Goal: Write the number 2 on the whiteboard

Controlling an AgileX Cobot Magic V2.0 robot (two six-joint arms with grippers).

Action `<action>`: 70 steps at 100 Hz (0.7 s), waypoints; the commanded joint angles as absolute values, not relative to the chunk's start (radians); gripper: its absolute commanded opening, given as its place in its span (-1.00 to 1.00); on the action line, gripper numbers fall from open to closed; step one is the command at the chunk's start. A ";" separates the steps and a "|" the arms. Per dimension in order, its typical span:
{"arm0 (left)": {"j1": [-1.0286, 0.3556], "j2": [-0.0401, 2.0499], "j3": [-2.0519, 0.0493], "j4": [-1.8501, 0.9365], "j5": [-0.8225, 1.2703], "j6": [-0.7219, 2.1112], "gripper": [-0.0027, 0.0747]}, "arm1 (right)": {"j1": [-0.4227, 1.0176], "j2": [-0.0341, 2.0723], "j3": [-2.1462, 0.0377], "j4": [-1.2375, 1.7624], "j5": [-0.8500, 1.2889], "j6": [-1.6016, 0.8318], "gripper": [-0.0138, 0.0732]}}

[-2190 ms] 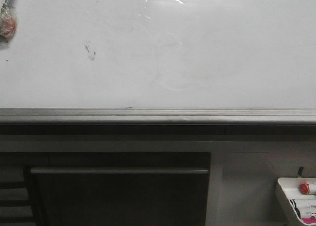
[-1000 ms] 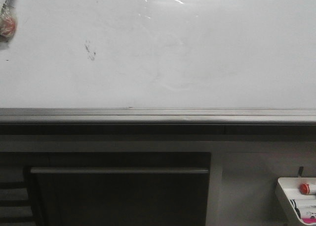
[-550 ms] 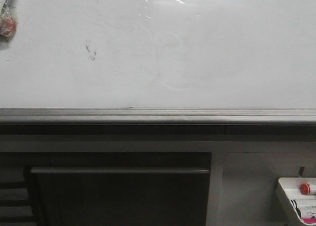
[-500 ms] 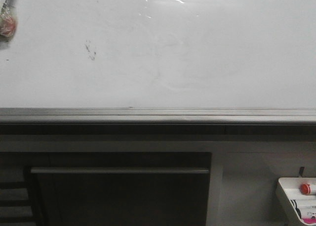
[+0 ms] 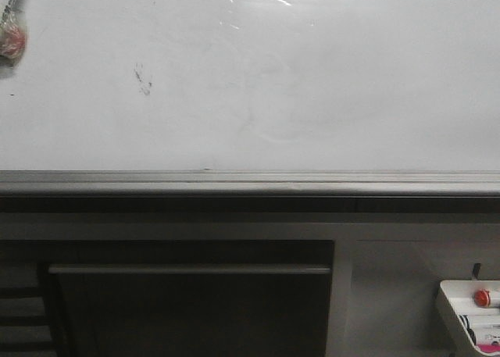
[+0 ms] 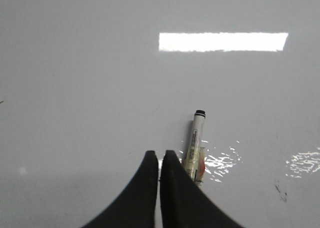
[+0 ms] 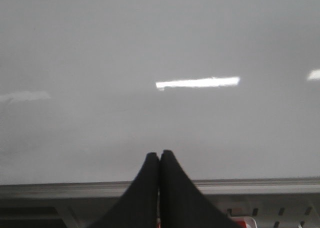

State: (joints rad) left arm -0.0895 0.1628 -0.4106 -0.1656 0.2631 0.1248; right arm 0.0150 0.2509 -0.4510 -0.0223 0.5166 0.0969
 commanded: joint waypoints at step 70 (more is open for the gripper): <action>-0.085 0.410 -0.564 -0.171 0.365 0.125 -0.47 | 0.010 0.480 -0.622 0.000 0.605 0.058 -0.63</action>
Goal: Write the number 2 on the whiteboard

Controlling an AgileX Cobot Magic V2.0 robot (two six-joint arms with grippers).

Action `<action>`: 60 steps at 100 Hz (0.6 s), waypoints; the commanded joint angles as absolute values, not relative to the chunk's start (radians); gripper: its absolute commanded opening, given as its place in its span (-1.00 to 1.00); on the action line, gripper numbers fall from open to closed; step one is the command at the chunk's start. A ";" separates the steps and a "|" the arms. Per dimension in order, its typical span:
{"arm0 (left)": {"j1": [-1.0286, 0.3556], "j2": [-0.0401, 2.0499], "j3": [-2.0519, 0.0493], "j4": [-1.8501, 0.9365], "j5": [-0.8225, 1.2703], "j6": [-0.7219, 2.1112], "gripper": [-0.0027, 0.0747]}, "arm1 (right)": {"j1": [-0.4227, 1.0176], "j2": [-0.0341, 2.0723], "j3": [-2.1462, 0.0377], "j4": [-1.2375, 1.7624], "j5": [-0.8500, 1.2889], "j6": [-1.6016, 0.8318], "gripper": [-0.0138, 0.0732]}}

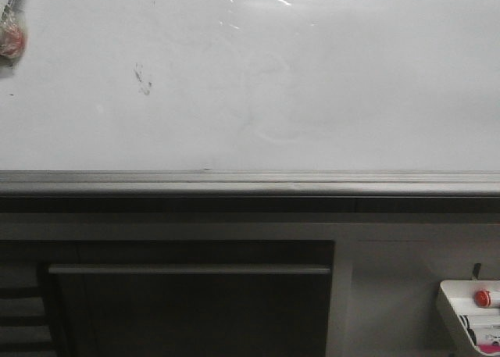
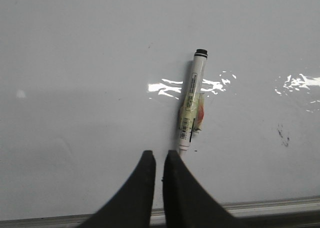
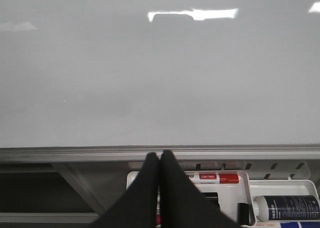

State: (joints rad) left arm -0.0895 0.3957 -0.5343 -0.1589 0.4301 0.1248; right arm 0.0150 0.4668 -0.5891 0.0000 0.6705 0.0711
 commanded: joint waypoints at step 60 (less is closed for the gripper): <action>-0.232 0.640 -0.683 -0.114 0.492 0.186 0.23 | 0.024 0.480 -0.622 0.163 0.600 -0.028 0.20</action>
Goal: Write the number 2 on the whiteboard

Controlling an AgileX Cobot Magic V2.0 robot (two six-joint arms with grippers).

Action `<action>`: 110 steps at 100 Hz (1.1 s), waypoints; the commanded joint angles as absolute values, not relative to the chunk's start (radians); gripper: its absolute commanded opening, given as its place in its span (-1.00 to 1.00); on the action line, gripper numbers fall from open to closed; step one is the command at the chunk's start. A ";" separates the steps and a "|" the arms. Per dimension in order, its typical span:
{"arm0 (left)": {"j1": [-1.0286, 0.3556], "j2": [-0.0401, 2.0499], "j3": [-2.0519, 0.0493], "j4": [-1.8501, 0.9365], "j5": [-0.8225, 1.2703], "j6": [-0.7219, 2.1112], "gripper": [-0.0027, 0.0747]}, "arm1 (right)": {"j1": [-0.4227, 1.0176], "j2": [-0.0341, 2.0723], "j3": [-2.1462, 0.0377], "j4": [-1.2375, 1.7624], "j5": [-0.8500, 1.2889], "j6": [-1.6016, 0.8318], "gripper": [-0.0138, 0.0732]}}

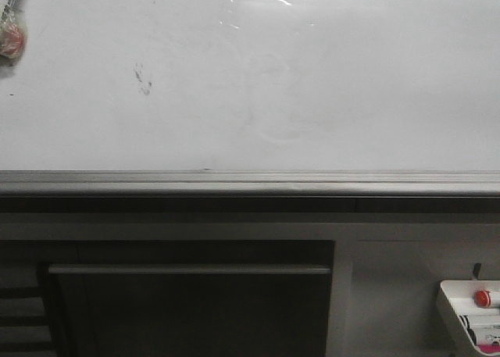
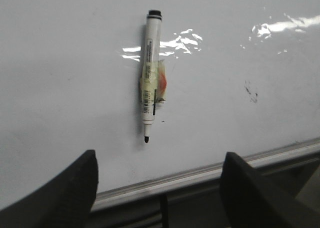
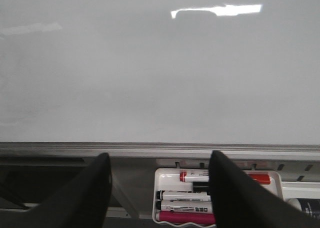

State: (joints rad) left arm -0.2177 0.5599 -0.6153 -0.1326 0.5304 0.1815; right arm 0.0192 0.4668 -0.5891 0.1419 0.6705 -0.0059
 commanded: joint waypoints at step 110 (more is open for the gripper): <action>-0.233 1.280 -0.975 -0.085 0.437 0.186 -0.21 | 0.024 0.480 -0.622 0.165 0.615 -0.028 0.20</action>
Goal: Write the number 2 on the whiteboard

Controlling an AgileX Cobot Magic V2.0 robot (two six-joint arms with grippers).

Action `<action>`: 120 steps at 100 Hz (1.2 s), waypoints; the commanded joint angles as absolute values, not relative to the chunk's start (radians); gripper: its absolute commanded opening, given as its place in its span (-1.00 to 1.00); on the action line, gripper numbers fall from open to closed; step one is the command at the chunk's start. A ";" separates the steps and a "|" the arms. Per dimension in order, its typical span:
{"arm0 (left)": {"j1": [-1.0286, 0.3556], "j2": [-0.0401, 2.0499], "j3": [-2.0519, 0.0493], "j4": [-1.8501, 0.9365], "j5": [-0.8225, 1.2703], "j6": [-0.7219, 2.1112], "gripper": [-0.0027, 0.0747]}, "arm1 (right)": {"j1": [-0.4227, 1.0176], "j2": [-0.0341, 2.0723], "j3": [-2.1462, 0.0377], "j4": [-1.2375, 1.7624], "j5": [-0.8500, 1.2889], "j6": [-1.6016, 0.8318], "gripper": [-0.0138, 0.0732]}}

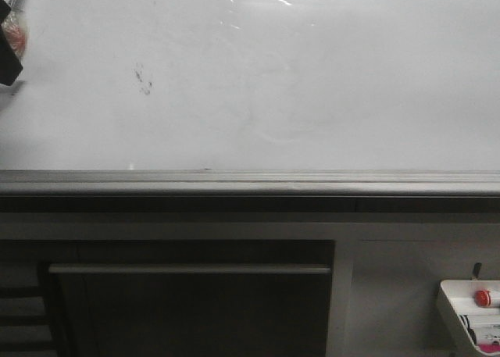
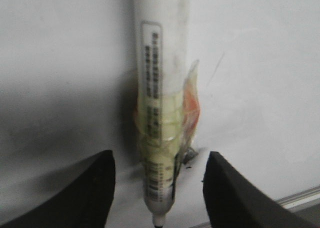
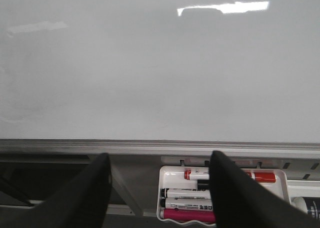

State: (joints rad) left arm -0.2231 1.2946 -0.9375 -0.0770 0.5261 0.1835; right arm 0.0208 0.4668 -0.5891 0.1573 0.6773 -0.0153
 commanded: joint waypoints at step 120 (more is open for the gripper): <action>-0.555 1.117 -1.114 -0.324 1.100 0.555 -0.98 | 0.024 0.819 -0.834 0.899 1.102 -0.884 0.20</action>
State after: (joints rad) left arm -0.4801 1.1181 -1.0766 -0.2781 1.1098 0.5097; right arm 0.0208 0.7553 -0.7645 0.7717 1.0059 -0.6985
